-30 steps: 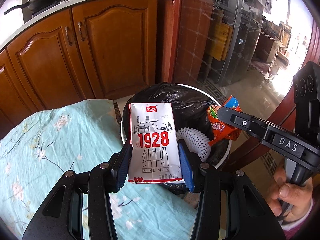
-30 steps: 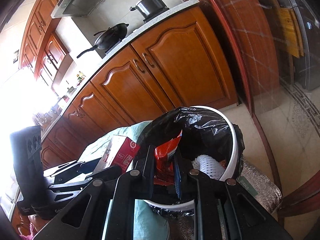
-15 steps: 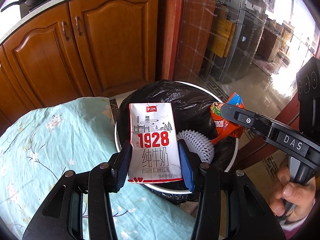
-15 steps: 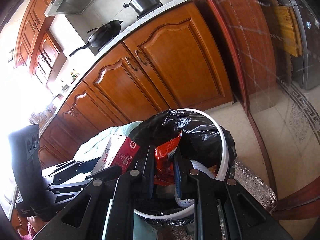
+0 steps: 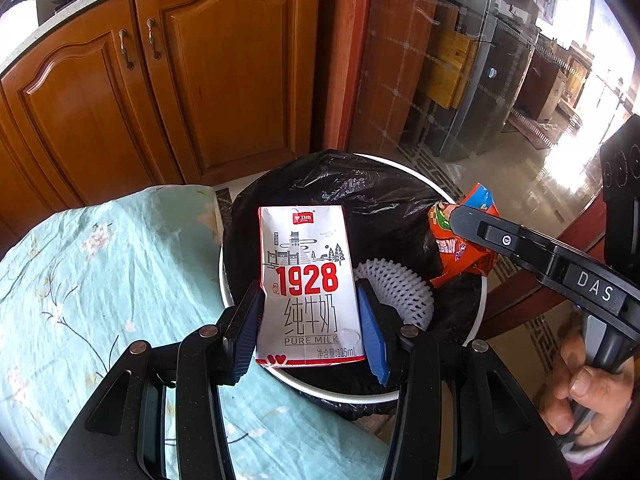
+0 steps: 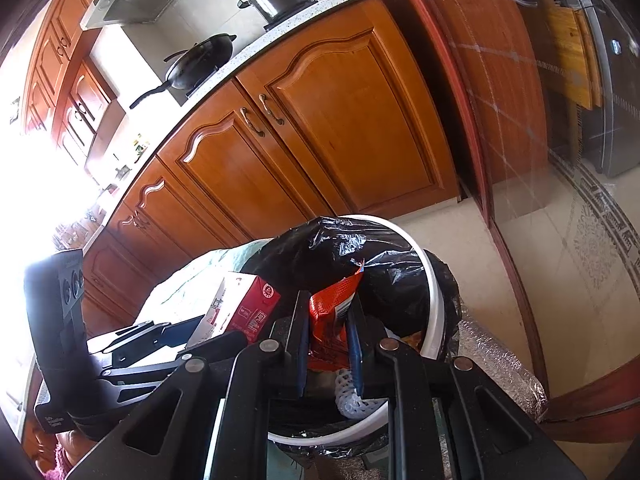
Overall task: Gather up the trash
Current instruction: 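Lower both items into the bin and open both tools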
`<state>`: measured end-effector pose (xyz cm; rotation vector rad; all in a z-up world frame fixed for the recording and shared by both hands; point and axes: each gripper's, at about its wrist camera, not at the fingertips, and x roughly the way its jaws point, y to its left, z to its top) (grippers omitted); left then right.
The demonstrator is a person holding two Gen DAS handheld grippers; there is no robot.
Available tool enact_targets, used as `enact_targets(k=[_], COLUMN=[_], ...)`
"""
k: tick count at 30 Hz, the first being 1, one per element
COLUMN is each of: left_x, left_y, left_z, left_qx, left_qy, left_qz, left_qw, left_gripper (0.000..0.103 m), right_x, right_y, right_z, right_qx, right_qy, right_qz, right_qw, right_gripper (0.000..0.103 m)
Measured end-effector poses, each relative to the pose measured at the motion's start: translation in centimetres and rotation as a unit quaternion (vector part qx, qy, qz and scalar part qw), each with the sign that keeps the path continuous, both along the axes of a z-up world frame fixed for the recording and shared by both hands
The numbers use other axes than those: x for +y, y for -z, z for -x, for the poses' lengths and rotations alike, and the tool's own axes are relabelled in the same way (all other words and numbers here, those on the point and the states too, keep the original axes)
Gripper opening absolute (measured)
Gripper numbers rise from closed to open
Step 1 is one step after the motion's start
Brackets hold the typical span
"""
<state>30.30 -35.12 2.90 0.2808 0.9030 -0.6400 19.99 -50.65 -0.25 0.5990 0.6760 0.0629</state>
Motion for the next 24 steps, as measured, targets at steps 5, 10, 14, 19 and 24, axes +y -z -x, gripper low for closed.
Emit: enact_targets(k=[5, 10, 14, 19, 24], left_x=[-0.20, -0.24, -0.37, -0.49, -0.61], left_y=[0.06, 0.26, 0.34, 0.34, 0.33], left_z=[-0.13, -0.25, -0.24, -0.23, -0.29], left_qx=[0.000, 0.002, 0.002, 0.002, 0.007], left_qy=[0.001, -0.001, 0.000, 0.001, 0.001], left_qz=[-0.002, -0.005, -0.007, -0.008, -0.007], left_qw=[1.0000, 1.0000, 1.0000, 1.0000, 1.0000], left_gripper=[0.044, 0.044, 0.044, 0.044, 0.045], right_x=[-0.09, -0.09, -0.09, -0.07, -0.03], right_y=[0.04, 0.01, 0.01, -0.04, -0.08], right_z=[-0.13, -0.08, -0.08, -0.05, -0.08], right_qx=[0.000, 0.000, 0.000, 0.000, -0.001], right_qy=[0.000, 0.000, 0.000, 0.000, 0.000], right_qz=[-0.001, -0.002, -0.001, -0.001, -0.001], right_qw=[1.000, 1.000, 1.000, 1.000, 1.000], right_gripper=[0.017, 0.017, 0.017, 0.017, 0.020])
